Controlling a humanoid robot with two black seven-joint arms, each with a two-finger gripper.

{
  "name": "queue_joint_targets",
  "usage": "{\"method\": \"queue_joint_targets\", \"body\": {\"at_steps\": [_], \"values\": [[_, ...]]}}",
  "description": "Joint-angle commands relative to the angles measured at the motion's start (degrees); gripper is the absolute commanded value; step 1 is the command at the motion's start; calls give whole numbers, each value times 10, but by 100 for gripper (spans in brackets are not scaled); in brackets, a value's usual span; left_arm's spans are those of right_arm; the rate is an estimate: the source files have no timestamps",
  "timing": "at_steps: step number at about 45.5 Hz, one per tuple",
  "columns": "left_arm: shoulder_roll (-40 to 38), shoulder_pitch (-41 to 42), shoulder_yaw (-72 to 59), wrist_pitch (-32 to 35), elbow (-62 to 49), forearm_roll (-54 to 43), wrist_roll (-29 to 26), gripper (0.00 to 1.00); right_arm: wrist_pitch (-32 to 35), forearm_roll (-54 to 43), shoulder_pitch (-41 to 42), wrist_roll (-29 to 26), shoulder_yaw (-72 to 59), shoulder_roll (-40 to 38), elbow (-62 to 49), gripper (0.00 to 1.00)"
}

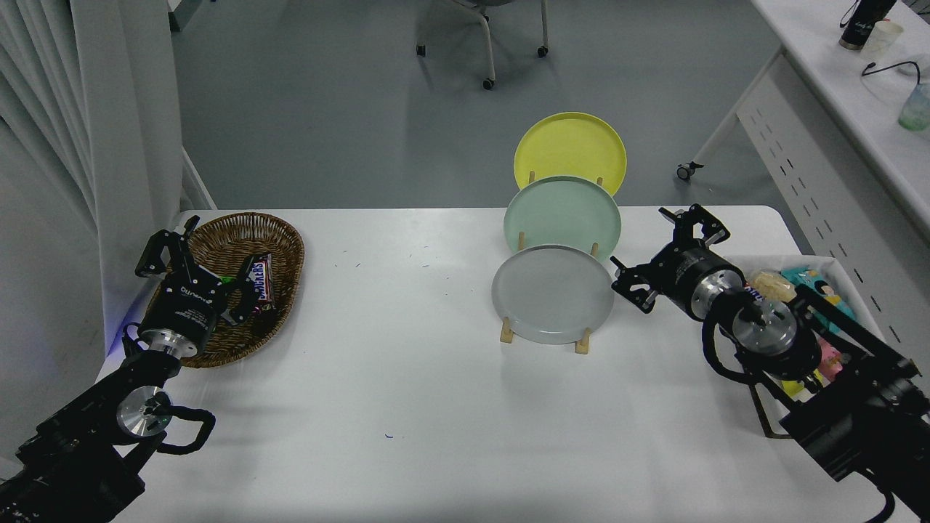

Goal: Place the plate on the table

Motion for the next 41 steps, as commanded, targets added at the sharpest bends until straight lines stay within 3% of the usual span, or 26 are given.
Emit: {"method": "queue_joint_targets", "body": {"at_steps": [1, 9, 16, 21, 32, 41], "values": [[0, 0, 0, 0, 0, 0, 0, 98, -31, 50, 1, -7, -2, -18, 23, 99], [0, 0, 0, 0, 0, 0, 0, 98, -23, 96, 2, -6, -36, -68, 70, 99], [-1, 0, 0, 0, 0, 0, 0, 98, 49, 104, 14, -6, -103, -99, 86, 99], [-1, 0, 0, 0, -1, 0, 0, 98, 56, 136, 28, 1, -147, -108, 92, 99], [-1, 1, 0, 0, 0, 0, 0, 98, 60, 160, 65, 89, -232, -106, 62, 99], [-1, 0, 0, 0, 0, 0, 0, 98, 62, 158, 115, 89, -322, -116, 31, 98]]}}
